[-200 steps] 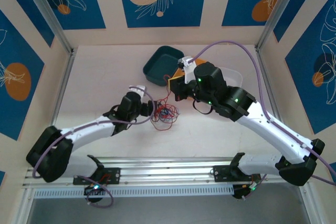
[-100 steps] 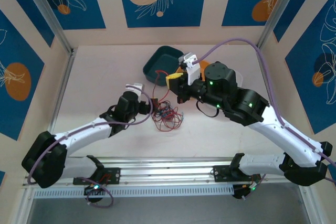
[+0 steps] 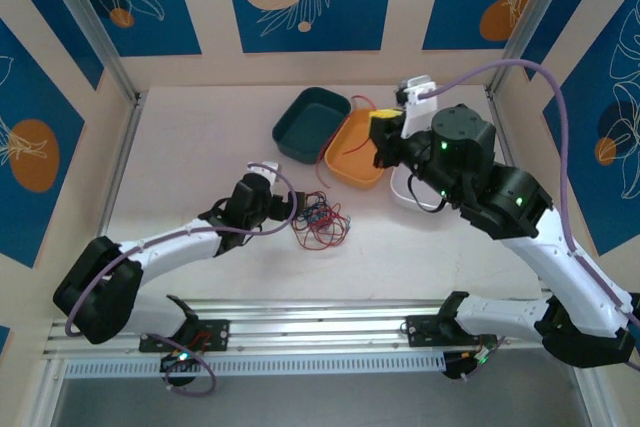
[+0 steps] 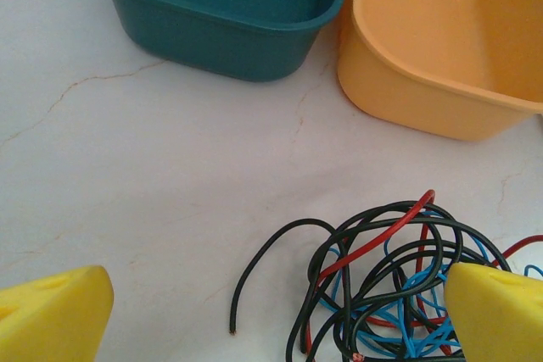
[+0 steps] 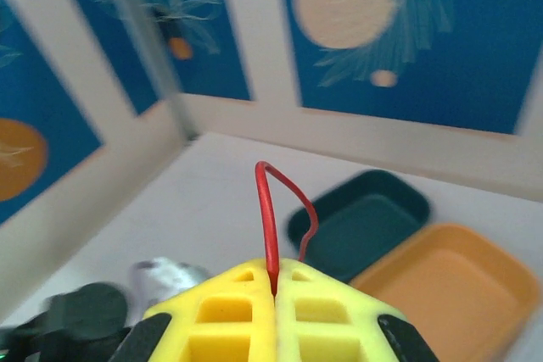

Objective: Untangle the cables

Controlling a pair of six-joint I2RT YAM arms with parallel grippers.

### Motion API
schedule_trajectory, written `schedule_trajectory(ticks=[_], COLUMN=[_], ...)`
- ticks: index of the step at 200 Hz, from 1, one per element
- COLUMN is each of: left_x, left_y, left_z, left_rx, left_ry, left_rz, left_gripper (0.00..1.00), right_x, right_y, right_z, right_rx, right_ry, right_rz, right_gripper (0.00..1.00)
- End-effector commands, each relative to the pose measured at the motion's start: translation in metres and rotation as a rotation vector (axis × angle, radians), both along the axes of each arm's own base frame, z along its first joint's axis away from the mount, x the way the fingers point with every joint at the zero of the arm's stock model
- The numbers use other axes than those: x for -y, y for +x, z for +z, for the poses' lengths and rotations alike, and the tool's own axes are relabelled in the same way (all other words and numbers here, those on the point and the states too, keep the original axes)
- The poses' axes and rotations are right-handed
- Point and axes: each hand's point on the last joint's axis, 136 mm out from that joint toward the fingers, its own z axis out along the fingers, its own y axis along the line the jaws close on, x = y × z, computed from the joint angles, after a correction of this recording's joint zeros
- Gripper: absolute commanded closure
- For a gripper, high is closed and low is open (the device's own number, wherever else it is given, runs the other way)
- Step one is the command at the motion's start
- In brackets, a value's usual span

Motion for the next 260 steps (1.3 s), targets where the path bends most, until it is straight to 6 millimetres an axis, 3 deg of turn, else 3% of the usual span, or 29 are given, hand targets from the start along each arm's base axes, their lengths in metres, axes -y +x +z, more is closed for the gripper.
schedule_trajectory(ticks=[1,72,98,145,200,260], left_x=[0.008,0.011,0.011,0.011,0.012,0.01], left_y=[0.005,0.005,0.005,0.005,0.005,0.007], left_z=[0.012,0.012,0.011,0.01,0.009,0.004], left_rx=[0.018,0.013,0.012,0.008,0.004,-0.006], left_ry=[-0.043,-0.046,-0.044,-0.04,-0.033,-0.024], left_rz=[-0.008,-0.025,-0.025,-0.027,-0.029,-0.015], left_gripper=[0.0,0.0,0.0,0.0,0.0,0.0], right_x=[0.048,0.142,0.162,0.191,0.207,0.196], right_y=[0.01,0.055,0.071,0.103,0.125,0.133], right_z=[-0.007,-0.068,-0.1,-0.176,-0.255,-0.316], right_rx=[-0.074,-0.27,-0.348,-0.502,-0.666,-0.815], right_ry=[0.029,0.081,0.115,0.147,0.055,-0.045], right_rz=[-0.167,-0.447,-0.486,-0.555,-0.622,-0.605], right_gripper=[1.0,1.0,1.0,1.0,1.0,1.0])
